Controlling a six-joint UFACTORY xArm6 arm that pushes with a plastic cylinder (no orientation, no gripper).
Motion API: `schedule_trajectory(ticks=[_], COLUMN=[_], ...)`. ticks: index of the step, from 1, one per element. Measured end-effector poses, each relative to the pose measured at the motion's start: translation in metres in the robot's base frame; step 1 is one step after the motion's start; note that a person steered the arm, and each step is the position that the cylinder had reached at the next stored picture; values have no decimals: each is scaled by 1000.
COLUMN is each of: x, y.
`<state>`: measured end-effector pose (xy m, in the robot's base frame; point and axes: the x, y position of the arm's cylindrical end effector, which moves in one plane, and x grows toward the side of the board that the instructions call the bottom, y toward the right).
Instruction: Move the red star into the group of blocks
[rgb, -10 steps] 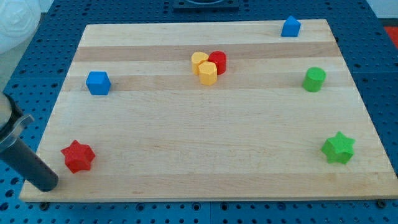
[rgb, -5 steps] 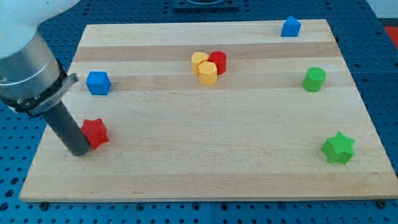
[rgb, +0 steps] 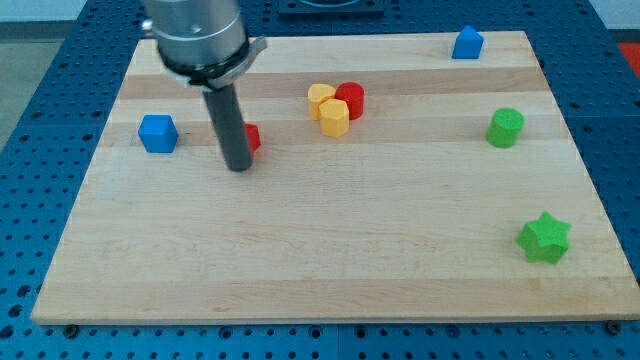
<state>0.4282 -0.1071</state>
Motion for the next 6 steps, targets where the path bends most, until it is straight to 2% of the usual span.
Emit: schedule_trajectory(ticks=[1,3,4,6], x=[-7,-7,-21,-37], y=[3,-69,-76,-25])
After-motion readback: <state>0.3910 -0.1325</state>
